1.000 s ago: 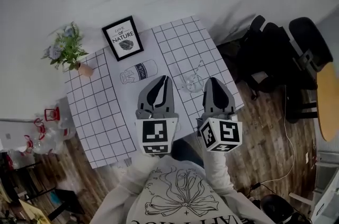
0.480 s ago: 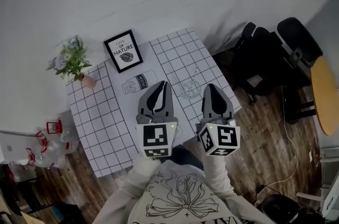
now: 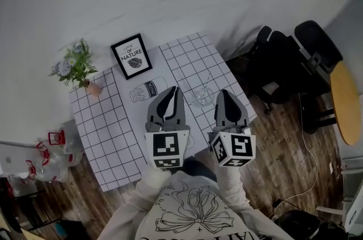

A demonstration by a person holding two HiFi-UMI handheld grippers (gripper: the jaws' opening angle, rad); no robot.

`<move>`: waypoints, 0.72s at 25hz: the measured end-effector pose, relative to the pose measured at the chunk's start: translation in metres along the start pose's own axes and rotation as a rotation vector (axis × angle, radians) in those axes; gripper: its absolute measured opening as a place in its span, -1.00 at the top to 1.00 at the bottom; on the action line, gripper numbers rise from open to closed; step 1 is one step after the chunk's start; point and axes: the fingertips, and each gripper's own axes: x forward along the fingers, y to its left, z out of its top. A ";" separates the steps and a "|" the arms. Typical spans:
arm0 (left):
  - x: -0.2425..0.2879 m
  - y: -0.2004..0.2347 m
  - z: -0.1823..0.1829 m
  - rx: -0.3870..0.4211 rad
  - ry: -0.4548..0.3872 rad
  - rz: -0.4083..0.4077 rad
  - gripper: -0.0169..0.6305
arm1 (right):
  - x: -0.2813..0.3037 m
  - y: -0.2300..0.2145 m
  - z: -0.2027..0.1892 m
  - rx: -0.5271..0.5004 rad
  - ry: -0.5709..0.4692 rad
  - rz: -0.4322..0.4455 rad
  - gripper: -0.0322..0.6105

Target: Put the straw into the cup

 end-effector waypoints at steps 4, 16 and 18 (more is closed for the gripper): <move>0.002 0.001 0.002 0.003 -0.002 -0.002 0.90 | 0.002 -0.002 0.002 -0.004 -0.002 -0.004 0.89; 0.011 -0.003 0.003 0.009 -0.002 -0.010 0.90 | 0.006 -0.011 0.003 -0.007 0.000 -0.011 0.89; 0.011 -0.003 0.003 0.011 -0.001 -0.006 0.90 | 0.006 -0.012 0.003 -0.005 -0.001 -0.010 0.89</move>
